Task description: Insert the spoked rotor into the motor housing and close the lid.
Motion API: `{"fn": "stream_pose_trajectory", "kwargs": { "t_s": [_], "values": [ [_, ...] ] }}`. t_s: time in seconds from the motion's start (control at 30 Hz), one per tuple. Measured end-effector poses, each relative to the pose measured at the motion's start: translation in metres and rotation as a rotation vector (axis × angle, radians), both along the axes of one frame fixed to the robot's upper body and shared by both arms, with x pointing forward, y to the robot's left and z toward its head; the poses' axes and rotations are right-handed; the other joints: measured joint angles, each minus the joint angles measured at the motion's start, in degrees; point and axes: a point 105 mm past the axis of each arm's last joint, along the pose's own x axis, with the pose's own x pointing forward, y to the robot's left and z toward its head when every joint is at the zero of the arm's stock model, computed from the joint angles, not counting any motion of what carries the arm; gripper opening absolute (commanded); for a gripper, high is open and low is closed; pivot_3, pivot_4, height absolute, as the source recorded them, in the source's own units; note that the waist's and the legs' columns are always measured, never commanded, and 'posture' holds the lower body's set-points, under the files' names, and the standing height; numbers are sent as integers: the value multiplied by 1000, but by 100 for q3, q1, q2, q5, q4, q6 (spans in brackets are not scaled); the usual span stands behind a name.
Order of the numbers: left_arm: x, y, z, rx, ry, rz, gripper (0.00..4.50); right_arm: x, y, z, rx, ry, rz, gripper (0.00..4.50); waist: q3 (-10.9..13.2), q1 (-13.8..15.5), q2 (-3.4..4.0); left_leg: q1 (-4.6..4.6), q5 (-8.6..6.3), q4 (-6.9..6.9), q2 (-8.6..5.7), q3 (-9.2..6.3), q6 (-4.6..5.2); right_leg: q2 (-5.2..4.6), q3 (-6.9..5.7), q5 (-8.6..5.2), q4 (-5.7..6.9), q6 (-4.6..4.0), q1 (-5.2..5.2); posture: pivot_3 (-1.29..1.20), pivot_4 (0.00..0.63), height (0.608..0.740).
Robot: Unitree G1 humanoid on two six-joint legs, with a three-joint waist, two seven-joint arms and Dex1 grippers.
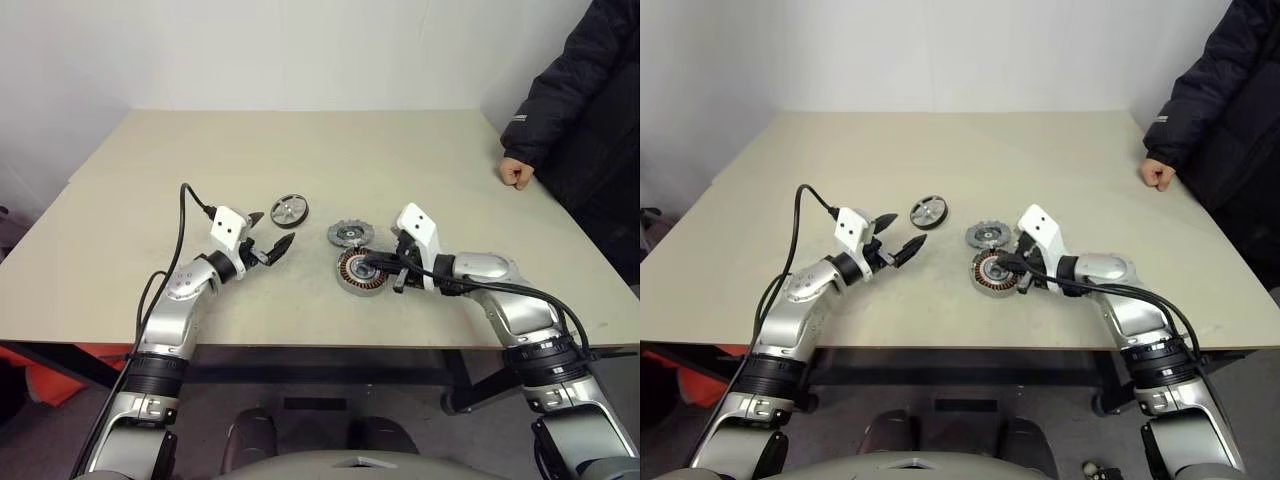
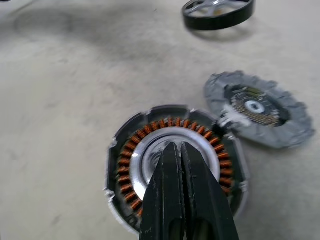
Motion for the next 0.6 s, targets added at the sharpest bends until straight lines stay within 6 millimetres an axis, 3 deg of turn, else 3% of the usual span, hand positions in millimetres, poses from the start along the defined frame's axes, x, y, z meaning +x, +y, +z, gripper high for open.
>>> {"fn": "stream_pose_trajectory", "kwargs": {
  "t_s": [0.6],
  "values": [
    [-1,0,-2,-3,5,5,4500,5,1,-11,-48,7,0,64,-1,-1,-1,7,0,1,0,0,0,0,0,-5,1,8,7,0,0,740]
  ]
}}
